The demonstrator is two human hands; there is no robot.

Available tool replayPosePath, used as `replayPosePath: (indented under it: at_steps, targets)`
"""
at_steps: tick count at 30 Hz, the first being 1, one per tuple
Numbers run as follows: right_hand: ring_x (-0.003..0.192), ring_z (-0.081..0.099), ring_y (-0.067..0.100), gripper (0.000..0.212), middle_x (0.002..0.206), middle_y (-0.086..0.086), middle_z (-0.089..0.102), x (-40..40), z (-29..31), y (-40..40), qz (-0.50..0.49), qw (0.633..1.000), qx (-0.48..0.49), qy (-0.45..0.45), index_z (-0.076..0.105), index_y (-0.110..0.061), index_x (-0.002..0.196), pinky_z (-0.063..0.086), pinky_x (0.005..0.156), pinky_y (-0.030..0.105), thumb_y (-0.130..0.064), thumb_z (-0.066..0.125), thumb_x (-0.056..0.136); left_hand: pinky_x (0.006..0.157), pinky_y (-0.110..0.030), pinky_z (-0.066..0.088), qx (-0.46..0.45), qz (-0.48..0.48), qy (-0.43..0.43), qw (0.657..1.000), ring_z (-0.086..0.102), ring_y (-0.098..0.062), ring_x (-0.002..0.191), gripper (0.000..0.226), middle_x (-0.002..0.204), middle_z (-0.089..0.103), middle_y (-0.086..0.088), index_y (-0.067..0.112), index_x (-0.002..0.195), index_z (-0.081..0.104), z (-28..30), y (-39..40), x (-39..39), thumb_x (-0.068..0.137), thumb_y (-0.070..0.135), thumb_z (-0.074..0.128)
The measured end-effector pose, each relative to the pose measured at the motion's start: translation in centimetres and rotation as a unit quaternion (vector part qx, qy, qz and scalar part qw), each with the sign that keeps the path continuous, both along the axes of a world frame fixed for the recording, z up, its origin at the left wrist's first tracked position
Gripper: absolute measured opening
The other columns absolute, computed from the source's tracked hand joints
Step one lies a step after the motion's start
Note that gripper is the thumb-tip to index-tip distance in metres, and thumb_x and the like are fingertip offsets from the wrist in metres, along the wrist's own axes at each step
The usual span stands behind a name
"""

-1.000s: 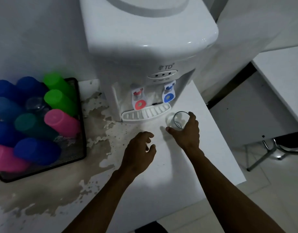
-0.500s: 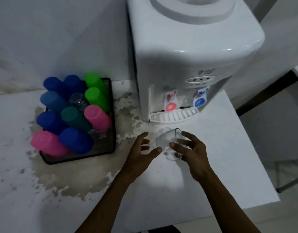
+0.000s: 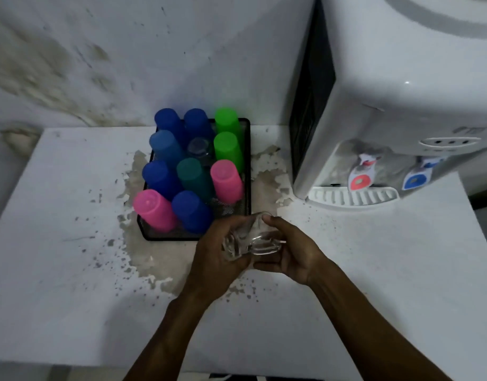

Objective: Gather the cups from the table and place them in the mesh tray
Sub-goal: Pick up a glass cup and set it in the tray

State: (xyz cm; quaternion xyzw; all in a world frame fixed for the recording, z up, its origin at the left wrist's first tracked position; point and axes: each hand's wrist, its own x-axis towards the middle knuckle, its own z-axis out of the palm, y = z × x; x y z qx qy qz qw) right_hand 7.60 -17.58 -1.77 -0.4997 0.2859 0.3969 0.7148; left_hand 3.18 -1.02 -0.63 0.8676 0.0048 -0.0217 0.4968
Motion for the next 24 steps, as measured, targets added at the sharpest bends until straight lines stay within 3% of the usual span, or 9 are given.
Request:
replayPosePath:
  at_steps: [3,6,8,10,12,14,18,24]
  targets:
    - [0.091,0.073,0.035,0.061,0.105,0.016,0.074,0.5,-0.2,0.3,0.032,0.999,-0.027,0.002,0.063,-0.013,0.117,0.057,0.084,0.047,-0.058,0.067,0.077,0.083,-0.007,0.046,0.057,-0.013,-0.023,0.998,0.055,0.009,0.101,0.064,0.115,0.058,0.009,0.033,0.119,0.053,0.7,0.9,0.9,0.068,0.007,0.081]
    - [0.095,0.072,0.033,0.065,0.11,0.014,0.071,0.6,-1.0,-0.5,0.034,0.995,-0.09,-0.026,0.061,-0.02,0.119,0.056,0.089,0.045,-0.067,0.062,0.075,0.079,-0.024,0.053,0.208,-0.036,-0.024,0.977,0.061,-0.014,0.1,0.06,0.117,0.061,0.0,0.023,0.122,0.057,1.9,1.9,2.8,0.067,0.016,0.082]
    - [0.095,0.072,0.032,0.059,0.107,0.013,0.072,0.3,-1.3,-1.7,0.0,0.993,-0.113,-0.031,0.063,-0.018,0.116,0.054,0.092,0.045,-0.064,0.062,0.078,0.074,-0.034,0.054,0.301,-0.058,-0.023,0.952,0.061,-0.023,0.096,0.059,0.113,0.061,-0.003,0.023,0.122,0.058,2.8,2.5,4.4,0.067,0.02,0.08]
    - [0.095,0.072,0.032,0.053,0.104,0.013,0.074,-0.2,-1.7,-2.9,-0.033,0.99,-0.132,-0.029,0.065,-0.016,0.112,0.054,0.093,0.046,-0.058,0.063,0.08,0.081,-0.041,0.05,0.38,-0.094,-0.009,0.92,0.06,-0.028,0.097,0.058,0.114,0.059,-0.004,0.026,0.123,0.057,3.4,2.6,5.9,0.068,0.022,0.076]
    - [0.096,0.071,0.032,0.049,0.104,0.014,0.074,-0.9,-2.1,-3.7,-0.053,0.988,-0.146,-0.024,0.066,-0.014,0.11,0.054,0.093,0.047,-0.054,0.065,0.082,0.09,-0.044,0.042,0.446,-0.127,0.033,0.886,0.058,-0.029,0.103,0.061,0.119,0.056,-0.003,0.028,0.127,0.053,3.2,2.3,7.3,0.069,0.024,0.073]
    - [0.097,0.071,0.033,0.044,0.104,0.015,0.073,-1.5,-2.4,-4.3,-0.068,0.986,-0.15,-0.018,0.067,-0.014,0.109,0.054,0.093,0.047,-0.05,0.065,0.083,0.09,-0.043,0.036,0.494,-0.147,0.047,0.855,0.057,-0.027,0.104,0.06,0.119,0.056,-0.002,0.027,0.126,0.052,2.7,1.8,8.2,0.069,0.025,0.07]
    - [0.096,0.071,0.031,0.037,0.104,0.013,0.074,-2.4,-2.7,-4.8,-0.077,0.986,-0.15,-0.02,0.068,-0.018,0.108,0.055,0.091,0.045,-0.047,0.064,0.086,0.091,-0.043,0.033,0.549,-0.157,0.057,0.819,0.052,-0.028,0.106,0.055,0.114,0.061,-0.001,0.029,0.123,0.053,1.1,1.4,9.1,0.07,0.029,0.067]
    - [0.095,0.072,0.03,0.032,0.103,0.014,0.074,-2.8,-2.6,-5.1,-0.072,0.984,-0.163,-0.03,0.069,-0.015,0.104,0.056,0.089,0.044,-0.04,0.067,0.085,0.091,-0.043,0.032,0.547,-0.148,0.065,0.822,0.045,-0.027,0.108,0.048,0.109,0.064,0.0,0.029,0.115,0.056,-1.0,1.2,9.5,0.07,0.036,0.068]
